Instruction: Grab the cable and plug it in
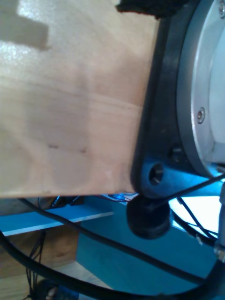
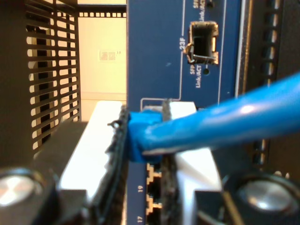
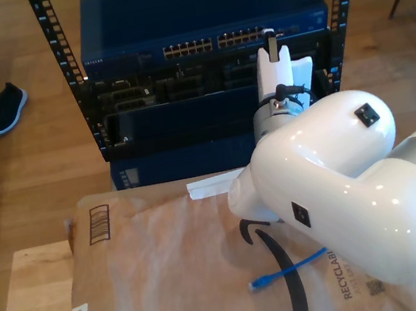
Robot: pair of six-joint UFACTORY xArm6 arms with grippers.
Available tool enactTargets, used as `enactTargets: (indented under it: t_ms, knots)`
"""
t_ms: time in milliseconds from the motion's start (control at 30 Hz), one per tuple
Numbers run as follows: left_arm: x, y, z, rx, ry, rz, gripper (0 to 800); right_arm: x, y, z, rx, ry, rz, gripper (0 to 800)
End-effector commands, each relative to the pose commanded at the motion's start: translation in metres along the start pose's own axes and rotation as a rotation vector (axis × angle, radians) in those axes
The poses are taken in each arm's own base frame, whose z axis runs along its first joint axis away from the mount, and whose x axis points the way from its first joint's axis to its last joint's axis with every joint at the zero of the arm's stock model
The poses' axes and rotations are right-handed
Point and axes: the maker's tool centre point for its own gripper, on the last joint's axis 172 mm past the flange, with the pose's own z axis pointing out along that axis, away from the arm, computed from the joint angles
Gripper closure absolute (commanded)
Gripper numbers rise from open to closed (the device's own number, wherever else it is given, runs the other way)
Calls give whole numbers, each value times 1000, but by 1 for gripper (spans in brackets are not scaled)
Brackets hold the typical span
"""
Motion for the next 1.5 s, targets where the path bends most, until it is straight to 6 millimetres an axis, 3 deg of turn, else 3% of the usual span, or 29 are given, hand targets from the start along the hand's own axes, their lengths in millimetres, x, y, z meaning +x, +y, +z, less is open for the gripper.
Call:
enactTargets:
  t_ms: [1500]
  knots:
    - [0, 0, 0, 0, 0, 0, 0, 0, 5, 8, 6, 5, 2, 800]
